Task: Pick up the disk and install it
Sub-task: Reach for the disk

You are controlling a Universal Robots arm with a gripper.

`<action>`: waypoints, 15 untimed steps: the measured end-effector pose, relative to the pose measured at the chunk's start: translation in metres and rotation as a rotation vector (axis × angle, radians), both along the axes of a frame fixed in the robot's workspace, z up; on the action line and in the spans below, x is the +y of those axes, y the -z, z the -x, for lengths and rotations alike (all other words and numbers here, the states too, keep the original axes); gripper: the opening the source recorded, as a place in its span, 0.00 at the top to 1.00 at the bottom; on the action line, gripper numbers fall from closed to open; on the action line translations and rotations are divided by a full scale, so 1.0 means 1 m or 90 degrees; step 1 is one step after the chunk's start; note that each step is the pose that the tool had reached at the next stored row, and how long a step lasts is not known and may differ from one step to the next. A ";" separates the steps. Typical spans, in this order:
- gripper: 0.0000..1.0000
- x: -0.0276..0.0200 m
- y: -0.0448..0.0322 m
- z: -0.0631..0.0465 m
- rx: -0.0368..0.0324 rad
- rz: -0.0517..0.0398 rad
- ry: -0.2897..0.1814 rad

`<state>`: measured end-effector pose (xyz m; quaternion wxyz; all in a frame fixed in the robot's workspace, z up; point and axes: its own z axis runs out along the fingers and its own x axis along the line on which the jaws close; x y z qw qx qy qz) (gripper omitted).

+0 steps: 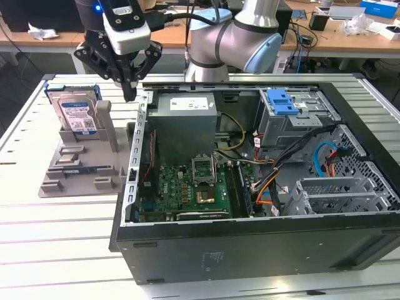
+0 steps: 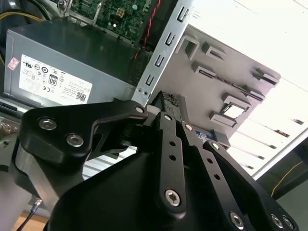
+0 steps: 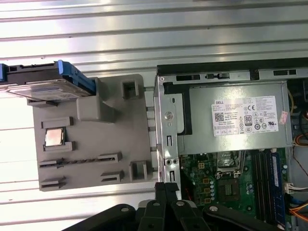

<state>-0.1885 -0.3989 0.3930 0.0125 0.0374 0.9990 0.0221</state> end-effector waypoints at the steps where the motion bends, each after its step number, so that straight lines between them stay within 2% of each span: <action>1: 0.89 0.0000 0.0000 0.003 0.0000 0.0000 0.000; 3: 0.89 0.0000 0.0001 0.010 0.0000 0.0000 0.000; 15: 0.89 0.0000 0.0006 0.030 0.0000 0.0000 0.000</action>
